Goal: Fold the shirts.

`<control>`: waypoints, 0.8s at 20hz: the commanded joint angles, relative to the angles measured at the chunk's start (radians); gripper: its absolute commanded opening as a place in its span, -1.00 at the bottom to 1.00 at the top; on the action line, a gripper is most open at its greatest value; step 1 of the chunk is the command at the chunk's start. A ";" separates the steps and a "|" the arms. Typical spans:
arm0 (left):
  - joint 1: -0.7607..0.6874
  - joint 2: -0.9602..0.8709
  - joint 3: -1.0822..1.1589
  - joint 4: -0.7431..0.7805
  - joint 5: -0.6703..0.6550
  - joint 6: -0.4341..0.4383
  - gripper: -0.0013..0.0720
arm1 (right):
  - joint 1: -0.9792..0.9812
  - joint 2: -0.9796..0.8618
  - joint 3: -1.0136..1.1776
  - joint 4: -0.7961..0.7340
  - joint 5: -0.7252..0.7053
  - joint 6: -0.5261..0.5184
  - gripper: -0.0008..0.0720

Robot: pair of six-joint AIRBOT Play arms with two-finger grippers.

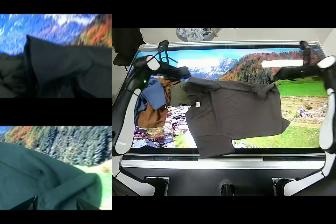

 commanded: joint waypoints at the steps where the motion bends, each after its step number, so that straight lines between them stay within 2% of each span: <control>1: 0.059 0.037 0.038 -0.004 -0.402 0.067 0.54 | -0.096 0.111 0.001 -0.148 0.199 -0.071 0.60; 3: 0.086 0.089 -0.032 -0.020 -0.557 0.066 0.53 | -0.173 0.142 -0.002 -0.290 0.449 -0.075 0.58; 4: 0.080 0.134 -0.126 -0.049 -0.576 0.073 0.49 | -0.216 0.145 -0.019 -0.319 0.545 -0.069 0.58; 5: 0.063 0.187 -0.245 -0.072 -0.557 0.090 0.48 | -0.257 0.152 -0.050 -0.305 0.580 -0.046 0.58; 7: 0.005 0.307 -0.549 -0.078 -0.424 0.092 0.48 | -0.300 0.154 -0.090 -0.301 0.636 -0.044 0.58; 10: -0.065 0.439 -0.935 -0.114 -0.201 0.100 0.48 | -0.304 0.168 -0.143 -0.309 0.629 -0.045 0.58; 13: -0.071 0.453 -1.095 -0.213 -0.050 0.104 0.48 | -0.298 0.167 -0.148 -0.330 0.598 -0.052 0.58; 16: -0.071 0.435 -1.126 -0.326 0.070 0.127 0.47 | -0.298 0.163 -0.153 -0.384 0.580 -0.058 0.59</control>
